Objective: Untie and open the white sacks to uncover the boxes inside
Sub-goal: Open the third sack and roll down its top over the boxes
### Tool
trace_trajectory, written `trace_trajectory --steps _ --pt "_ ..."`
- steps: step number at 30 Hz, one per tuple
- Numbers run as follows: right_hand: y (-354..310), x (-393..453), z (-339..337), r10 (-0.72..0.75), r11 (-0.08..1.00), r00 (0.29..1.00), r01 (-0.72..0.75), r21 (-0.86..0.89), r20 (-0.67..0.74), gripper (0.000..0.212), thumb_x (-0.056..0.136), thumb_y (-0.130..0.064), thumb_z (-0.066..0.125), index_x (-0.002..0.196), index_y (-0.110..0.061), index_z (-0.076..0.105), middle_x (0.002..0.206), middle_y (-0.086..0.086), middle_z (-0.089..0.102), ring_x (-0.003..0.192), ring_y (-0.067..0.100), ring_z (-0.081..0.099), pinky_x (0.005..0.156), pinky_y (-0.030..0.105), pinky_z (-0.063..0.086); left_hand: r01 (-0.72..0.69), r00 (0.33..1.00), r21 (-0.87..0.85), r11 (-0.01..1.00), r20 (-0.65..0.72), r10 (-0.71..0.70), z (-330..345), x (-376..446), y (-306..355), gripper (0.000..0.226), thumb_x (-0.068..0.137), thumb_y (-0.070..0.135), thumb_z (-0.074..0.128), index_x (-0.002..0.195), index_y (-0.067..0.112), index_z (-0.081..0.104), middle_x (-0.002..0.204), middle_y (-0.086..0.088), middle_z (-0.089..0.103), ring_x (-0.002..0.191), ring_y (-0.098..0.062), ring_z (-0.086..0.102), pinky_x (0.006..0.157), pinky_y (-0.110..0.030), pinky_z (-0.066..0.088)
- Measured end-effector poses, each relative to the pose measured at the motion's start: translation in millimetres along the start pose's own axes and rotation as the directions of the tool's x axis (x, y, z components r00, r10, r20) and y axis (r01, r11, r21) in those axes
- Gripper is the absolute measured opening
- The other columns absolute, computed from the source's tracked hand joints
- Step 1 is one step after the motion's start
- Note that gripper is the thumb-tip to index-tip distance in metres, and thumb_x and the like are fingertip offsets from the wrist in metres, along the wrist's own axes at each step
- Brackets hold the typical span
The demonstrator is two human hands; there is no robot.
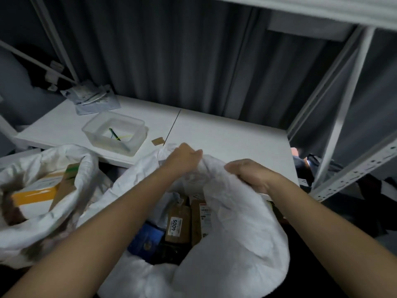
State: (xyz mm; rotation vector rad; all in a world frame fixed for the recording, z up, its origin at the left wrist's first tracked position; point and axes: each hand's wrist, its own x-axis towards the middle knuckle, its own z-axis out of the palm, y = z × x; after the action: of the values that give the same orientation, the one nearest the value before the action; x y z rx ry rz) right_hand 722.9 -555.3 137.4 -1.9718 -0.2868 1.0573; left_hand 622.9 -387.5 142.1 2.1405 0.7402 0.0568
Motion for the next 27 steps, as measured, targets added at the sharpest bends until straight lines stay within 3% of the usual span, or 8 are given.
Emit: trace_trajectory --steps 3,7,11,13,16,21,24,27 --pt "-10 -20 3 -0.081 0.949 0.983 0.126 0.290 -0.163 0.016 0.087 -0.005 0.057 0.089 -0.008 0.073 0.086 0.016 0.072 0.068 0.022 0.068 0.063 0.030 0.056 0.170 0.973 -0.293 0.941 0.204 -0.112 24 -21 12 0.038 0.097 0.039 0.047 0.093 0.002 0.057 0.089 -0.015 0.061 0.079 -0.028 0.062 0.076 -0.037 0.057" --pt "-6 -39 9 -0.114 0.800 0.972 0.211 0.561 -0.204 0.023 0.094 -0.003 0.054 0.112 -0.009 0.067 0.107 0.017 0.069 0.096 0.030 0.068 0.084 0.042 0.056 0.318 0.947 -0.567 0.760 0.150 -0.284 45 -28 41 0.038 0.094 0.042 0.054 0.096 0.005 0.060 0.072 -0.008 0.061 0.062 -0.017 0.060 0.054 -0.019 0.053" --pt "16 -47 19 -0.069 0.875 0.936 0.223 0.429 -0.346 0.013 0.091 -0.016 0.064 0.100 -0.019 0.055 0.100 0.016 0.065 0.082 0.026 0.065 0.067 0.034 0.055 0.316 0.948 -0.579 0.752 0.213 -0.235 58 -32 46 0.033 0.094 0.033 0.055 0.103 0.001 0.061 0.084 -0.011 0.064 0.070 -0.020 0.061 0.064 -0.030 0.059" --pt "23 -48 21 -0.063 0.914 0.876 0.243 0.324 -0.479 0.010 0.088 -0.020 0.068 0.088 -0.017 0.058 0.093 0.013 0.067 0.081 0.026 0.065 0.071 0.035 0.056 0.326 0.942 -0.607 0.724 0.276 -0.192 68 -35 46 0.035 0.092 0.032 0.058 0.108 0.001 0.061 0.086 -0.011 0.064 0.072 -0.020 0.062 0.055 -0.025 0.054" --pt "33 -58 18 -0.203 0.945 0.807 0.310 0.106 -0.554 0.014 0.089 -0.020 0.063 0.078 -0.013 0.069 0.089 0.002 0.070 0.088 0.021 0.065 0.077 0.031 0.054 0.275 0.961 -0.587 0.761 0.180 -0.209 76 -38 48 0.041 0.089 0.026 0.063 0.122 0.001 0.056 0.102 -0.019 0.066 0.081 -0.029 0.066 0.072 -0.034 0.056" --pt "69 -77 21 -0.417 0.902 0.808 0.310 -0.301 -0.416 0.025 0.097 -0.019 0.050 0.113 -0.011 0.068 0.107 -0.002 0.066 0.098 0.018 0.058 0.079 0.026 0.042 0.161 0.980 -0.493 0.855 -0.022 -0.197 77 -32 51 0.039 0.091 0.029 0.060 0.115 -0.001 0.061 0.103 -0.019 0.067 0.094 -0.034 0.065 0.083 -0.037 0.054" --pt "77 -70 26 -0.186 0.926 0.865 0.313 0.212 -0.465 0.023 0.098 -0.018 0.052 0.107 -0.004 0.067 0.096 0.010 0.069 0.089 0.027 0.063 0.074 0.031 0.049 0.151 0.987 -0.432 0.889 0.112 -0.114 86 -46 57 0.050 0.093 0.042 0.053 0.112 -0.004 0.061 0.105 -0.023 0.066 0.097 -0.038 0.064 0.079 -0.035 0.053" --pt "75 -71 29 0.002 0.764 0.935 0.227 0.604 -0.354 0.025 0.091 -0.023 0.065 0.110 -0.009 0.058 0.088 0.011 0.067 0.072 0.019 0.064 0.056 0.021 0.051 0.143 0.986 -0.376 0.916 0.138 -0.097 95 -54 50 0.035 0.092 0.025 0.059 0.110 -0.005 0.060 0.101 -0.023 0.066 0.092 -0.034 0.066 0.078 -0.041 0.057"
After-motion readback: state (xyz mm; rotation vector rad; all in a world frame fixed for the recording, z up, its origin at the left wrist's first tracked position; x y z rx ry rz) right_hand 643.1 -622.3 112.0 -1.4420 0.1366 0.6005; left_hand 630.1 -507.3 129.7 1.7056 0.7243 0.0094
